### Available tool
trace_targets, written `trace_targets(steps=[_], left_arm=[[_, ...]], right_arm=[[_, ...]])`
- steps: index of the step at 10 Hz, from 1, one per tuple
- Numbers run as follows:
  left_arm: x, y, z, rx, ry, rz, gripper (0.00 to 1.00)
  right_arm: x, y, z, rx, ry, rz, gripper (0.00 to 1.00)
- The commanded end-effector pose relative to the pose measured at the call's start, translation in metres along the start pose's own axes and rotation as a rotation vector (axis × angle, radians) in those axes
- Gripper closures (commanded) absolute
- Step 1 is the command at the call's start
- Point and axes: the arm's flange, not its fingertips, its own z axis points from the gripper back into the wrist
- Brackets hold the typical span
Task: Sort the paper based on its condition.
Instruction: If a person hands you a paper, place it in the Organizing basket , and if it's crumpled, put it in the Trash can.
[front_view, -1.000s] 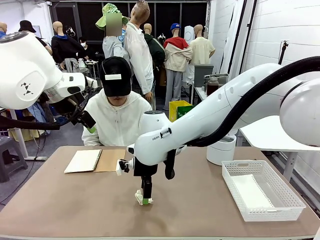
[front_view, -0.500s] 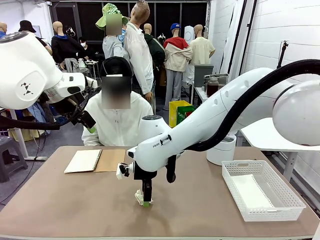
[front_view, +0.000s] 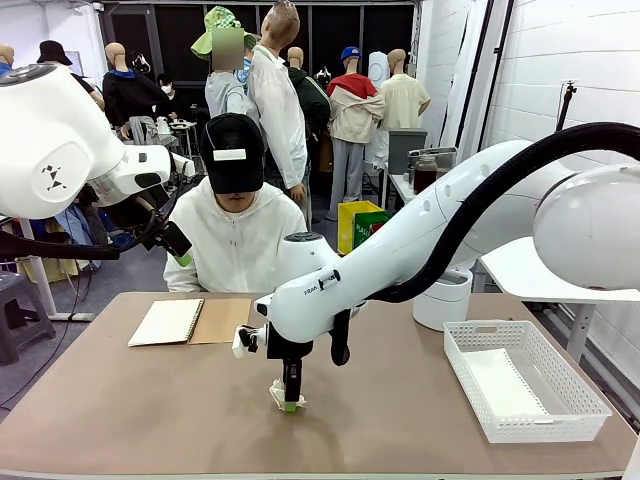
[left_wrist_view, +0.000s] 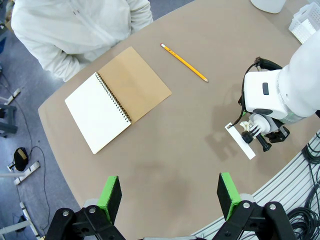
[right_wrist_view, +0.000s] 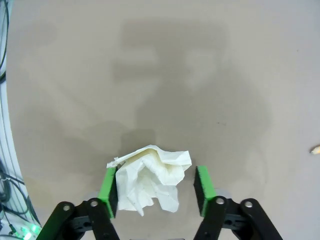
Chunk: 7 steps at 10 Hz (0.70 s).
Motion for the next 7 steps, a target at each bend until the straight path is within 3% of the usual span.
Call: trace_targets(steps=[1, 2, 3, 7], left_arm=[[-0.001, 0.002, 0.001, -0.001, -0.002, -0.002, 0.00], [-0.001, 0.002, 0.001, -0.001, -0.002, -0.002, 0.00], [-0.001, 0.002, 0.001, -0.001, -0.002, -0.002, 0.00], [-0.001, 0.002, 0.001, -0.001, -0.002, -0.002, 0.00]], right_arm=[[0.006, -0.004, -0.004, -0.012, -0.002, -0.020, 0.39], [0.006, -0.005, -0.006, -0.001, 0.009, -0.032, 0.53], [0.006, -0.005, -0.006, -0.006, 0.007, -0.031, 0.72], [0.003, -0.008, 0.005, 0.029, -0.011, -0.063, 0.72]])
